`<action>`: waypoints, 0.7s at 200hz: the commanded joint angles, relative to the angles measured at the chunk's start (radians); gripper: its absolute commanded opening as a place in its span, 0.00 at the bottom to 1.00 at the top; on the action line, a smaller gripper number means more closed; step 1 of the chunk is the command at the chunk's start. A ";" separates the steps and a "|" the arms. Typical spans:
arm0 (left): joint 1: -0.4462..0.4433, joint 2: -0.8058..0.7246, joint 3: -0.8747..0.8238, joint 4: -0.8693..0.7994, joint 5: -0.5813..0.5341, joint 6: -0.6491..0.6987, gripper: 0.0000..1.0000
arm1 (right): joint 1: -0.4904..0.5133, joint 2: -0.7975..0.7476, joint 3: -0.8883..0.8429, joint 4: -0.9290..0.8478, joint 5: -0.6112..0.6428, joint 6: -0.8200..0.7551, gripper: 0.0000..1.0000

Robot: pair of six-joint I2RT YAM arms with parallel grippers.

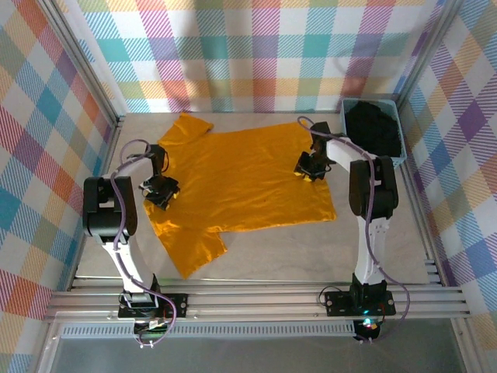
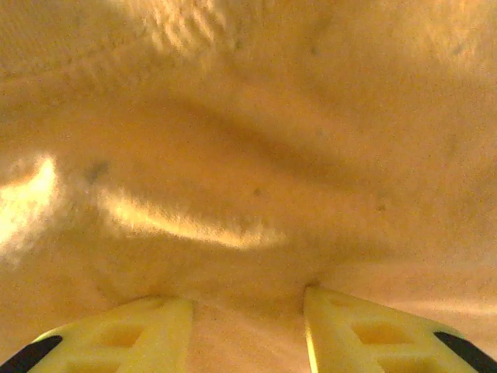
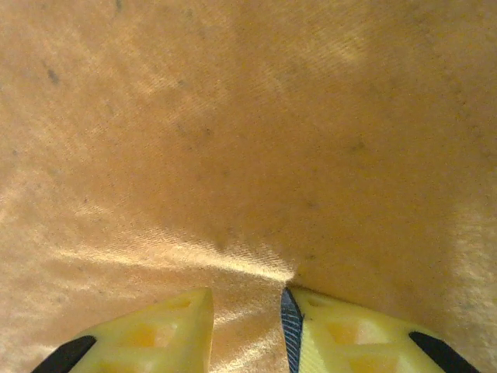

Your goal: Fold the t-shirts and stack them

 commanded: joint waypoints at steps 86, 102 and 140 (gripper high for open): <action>-0.086 -0.066 0.106 -0.120 -0.077 0.109 0.51 | -0.026 -0.106 0.089 -0.152 0.065 -0.082 0.43; -0.162 -0.220 -0.017 -0.231 -0.115 0.102 0.50 | -0.025 -0.192 0.041 -0.178 0.082 -0.089 0.45; -0.414 -0.496 -0.389 -0.420 -0.072 -0.026 0.48 | -0.019 -0.460 -0.298 -0.121 -0.003 -0.022 0.48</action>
